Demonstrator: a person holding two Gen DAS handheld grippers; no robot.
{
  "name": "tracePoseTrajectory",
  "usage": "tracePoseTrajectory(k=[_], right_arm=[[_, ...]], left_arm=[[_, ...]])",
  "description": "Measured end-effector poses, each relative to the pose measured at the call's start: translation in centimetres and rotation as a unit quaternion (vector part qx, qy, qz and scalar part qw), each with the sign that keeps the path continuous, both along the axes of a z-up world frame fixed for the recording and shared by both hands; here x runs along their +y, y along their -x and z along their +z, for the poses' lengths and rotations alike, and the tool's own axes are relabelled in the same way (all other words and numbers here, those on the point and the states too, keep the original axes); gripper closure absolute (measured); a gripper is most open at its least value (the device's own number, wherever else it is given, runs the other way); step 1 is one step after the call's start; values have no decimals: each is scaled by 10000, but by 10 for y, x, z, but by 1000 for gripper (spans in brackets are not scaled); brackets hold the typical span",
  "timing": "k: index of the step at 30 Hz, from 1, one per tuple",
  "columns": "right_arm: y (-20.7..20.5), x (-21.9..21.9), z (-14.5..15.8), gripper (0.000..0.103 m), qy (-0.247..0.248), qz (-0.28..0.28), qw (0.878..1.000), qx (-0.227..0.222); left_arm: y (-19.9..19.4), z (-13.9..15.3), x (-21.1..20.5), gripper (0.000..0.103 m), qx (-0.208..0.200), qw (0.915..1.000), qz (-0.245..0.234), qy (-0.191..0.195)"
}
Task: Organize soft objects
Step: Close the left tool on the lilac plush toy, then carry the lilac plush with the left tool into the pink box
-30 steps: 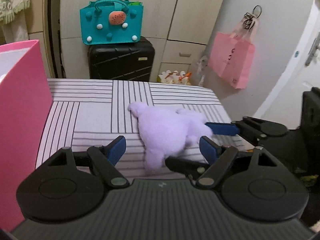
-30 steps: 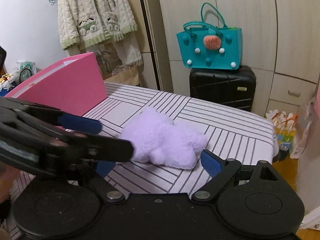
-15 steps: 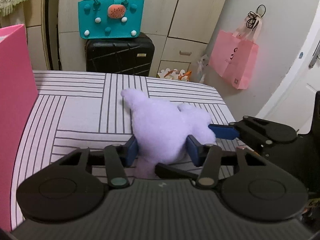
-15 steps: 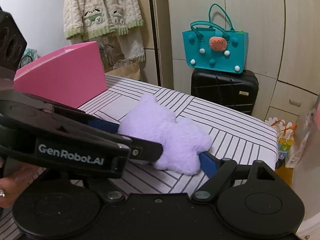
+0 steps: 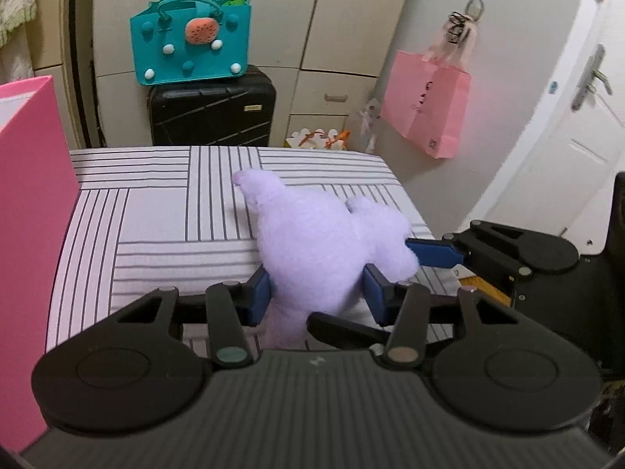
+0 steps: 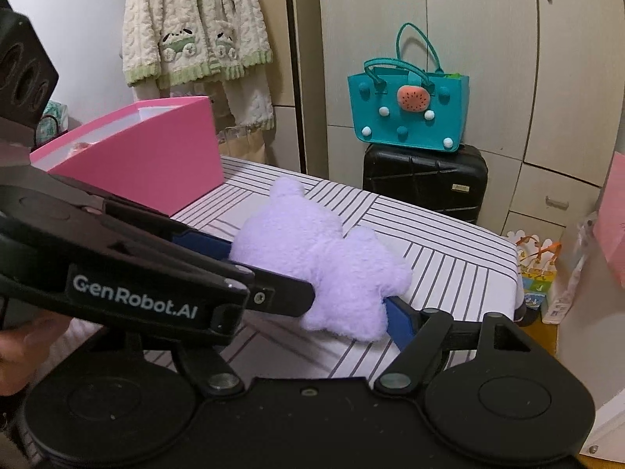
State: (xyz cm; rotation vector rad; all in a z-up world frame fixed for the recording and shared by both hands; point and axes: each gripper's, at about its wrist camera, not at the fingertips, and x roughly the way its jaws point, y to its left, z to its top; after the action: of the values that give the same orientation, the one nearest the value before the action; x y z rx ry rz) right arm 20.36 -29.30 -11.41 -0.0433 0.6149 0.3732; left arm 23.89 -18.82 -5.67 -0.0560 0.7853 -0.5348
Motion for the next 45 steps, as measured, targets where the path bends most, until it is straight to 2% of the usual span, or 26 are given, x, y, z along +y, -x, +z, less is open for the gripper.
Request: tracePoseTrajectory(k=[14,18,24,30,36,40,45], right_arm=[[72,32,26,21,182,-27,9998,14],[91,47,34,21,149,35,9999,1],[120,75,46,21,120,218,9996,-121],[140,102,60,21,133,340,9990,-248],[146,130,86,21,218,520,9973,-470],[143,151,99,21,265,685,9952,-649],[126,171,110,21,59,866,9940,-664]], left_arm=[[59,22,34,55,39,9984,-556,58],[81,31,50,55,-98,9975,-698,-21],[116,51,75,55,-516,9947,-826,-325],[141,67,105,55,-634,9943,-772,-360],[154,87,138,55,-752,9943,-708,-269],[162,100,162,55,-982,9934,-556,-222],[161,111,192,54,-1098,9933,-343,-148]])
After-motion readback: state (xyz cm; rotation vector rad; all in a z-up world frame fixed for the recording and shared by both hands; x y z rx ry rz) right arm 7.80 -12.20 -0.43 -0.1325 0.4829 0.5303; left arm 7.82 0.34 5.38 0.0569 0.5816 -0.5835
